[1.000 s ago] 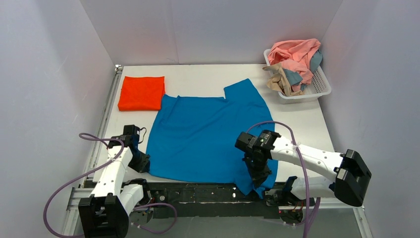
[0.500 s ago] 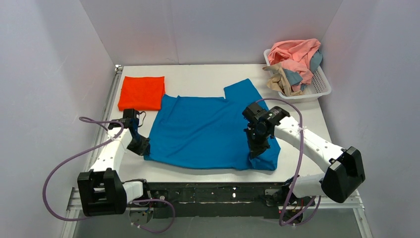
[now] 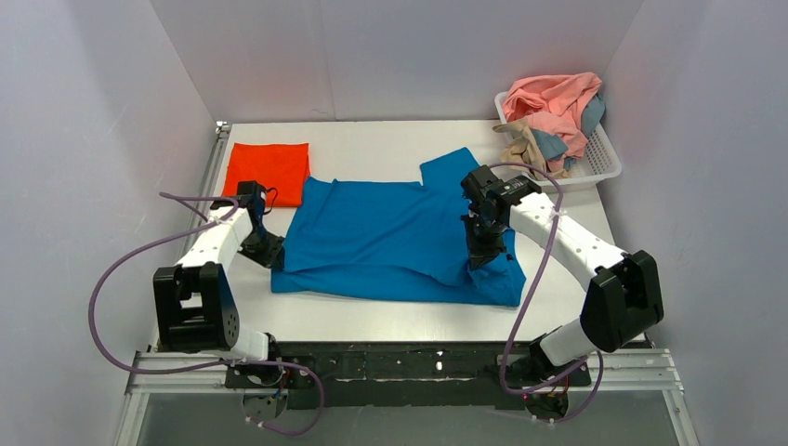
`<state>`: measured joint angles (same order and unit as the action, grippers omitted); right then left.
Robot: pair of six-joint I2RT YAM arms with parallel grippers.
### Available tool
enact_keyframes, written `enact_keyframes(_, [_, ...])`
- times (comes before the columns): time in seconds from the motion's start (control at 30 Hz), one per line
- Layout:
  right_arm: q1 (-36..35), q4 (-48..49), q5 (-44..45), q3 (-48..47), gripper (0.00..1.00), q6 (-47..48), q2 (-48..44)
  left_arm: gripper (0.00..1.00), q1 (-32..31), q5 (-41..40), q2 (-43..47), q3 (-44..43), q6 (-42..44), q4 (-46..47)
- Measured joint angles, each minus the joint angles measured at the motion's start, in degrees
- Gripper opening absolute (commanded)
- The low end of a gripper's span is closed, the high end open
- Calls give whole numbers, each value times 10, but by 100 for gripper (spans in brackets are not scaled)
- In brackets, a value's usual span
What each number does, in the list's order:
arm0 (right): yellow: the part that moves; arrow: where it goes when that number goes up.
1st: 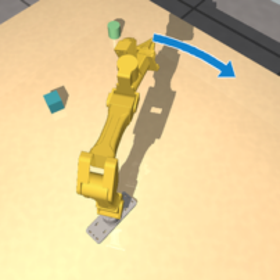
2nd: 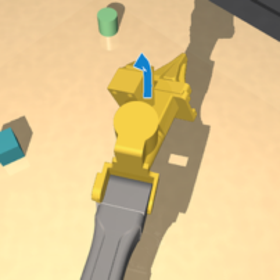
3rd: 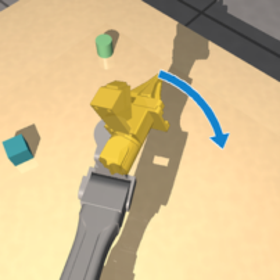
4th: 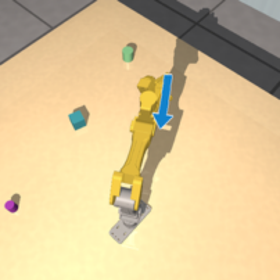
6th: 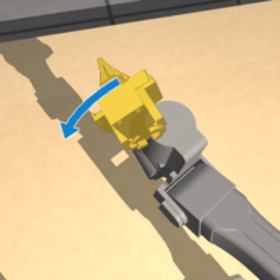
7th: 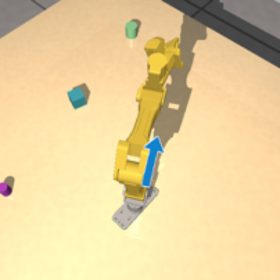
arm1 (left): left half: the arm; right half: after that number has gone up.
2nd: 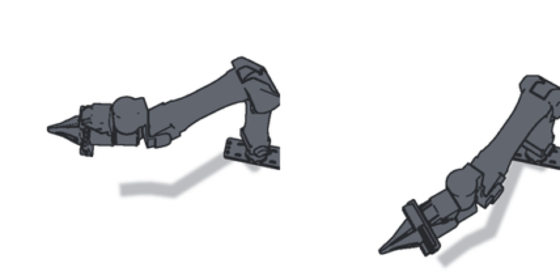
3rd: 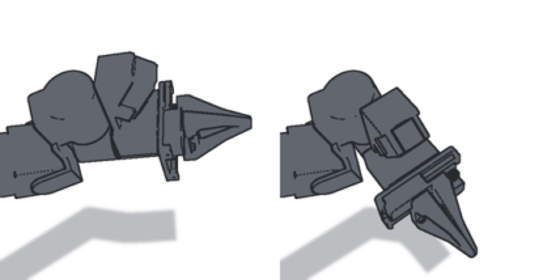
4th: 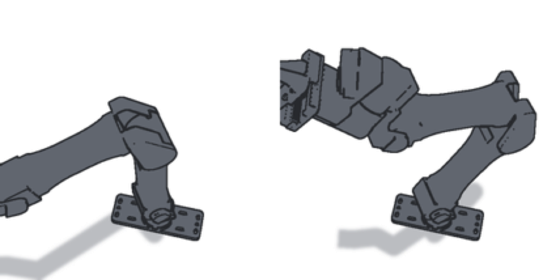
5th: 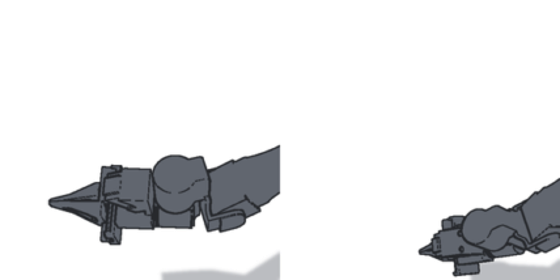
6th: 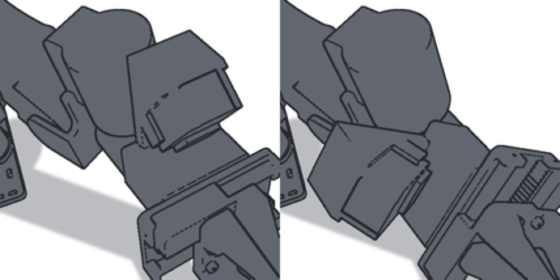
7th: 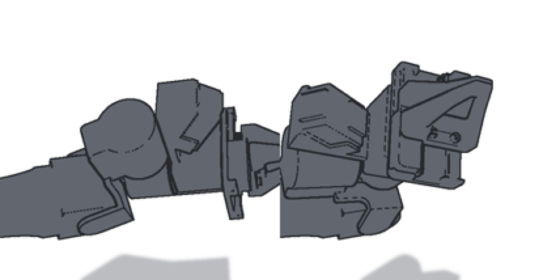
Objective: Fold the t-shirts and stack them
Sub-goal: Fold the flattened tshirt in 1/3 of the way
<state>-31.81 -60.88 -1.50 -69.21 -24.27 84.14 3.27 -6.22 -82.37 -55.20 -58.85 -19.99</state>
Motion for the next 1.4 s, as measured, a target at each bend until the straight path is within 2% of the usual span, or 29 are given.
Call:
enact_keyframes(0.37, [34,12,-1,-39,1,30,50,0,-1,-4,-45,-38,16,7])
enact_keyframes(0.5, [51,13,-5,-57,1,36,66,6,-4,-2,-69,-55,23,17])
enact_keyframes(0.53, [56,13,-7,-64,1,37,74,10,-4,-2,-76,-57,25,19])
enact_keyframes(0.6, [63,15,-10,-79,3,39,93,35,-4,-2,-93,-60,28,23])
enact_keyframes(0.63, [67,17,-13,-87,7,41,107,43,-4,-2,-99,-61,32,23])
enact_keyframes(0.67, [71,20,-16,-95,11,43,122,57,-5,-4,-107,-65,32,22])
enact_keyframes(0.73, [80,26,-19,-112,22,47,157,92,-5,-7,-116,-78,35,20])
enact_keyframes(0.77, [85,28,-19,-122,32,49,176,97,-5,-9,-117,-85,41,19])
enact_keyframes(0.9, [110,24,9,-208,54,49,261,98,-5,-9,-112,-122,50,15])
enact_keyframes(1.0, [123,24,64,-300,78,42,311,98,-5,-4,-90,-139,61,14])
enact_keyframes(1.13, [133,30,112,-326,83,36,295,98,-10,16,-43,-141,80,4])
enact_keyframes(1.23, [133,70,81,-229,85,35,210,98,-25,47,-21,-137,92,1])
enact_keyframes(1.4, [125,158,-68,-6,86,25,41,98,-84,103,-21,-94,121,21])
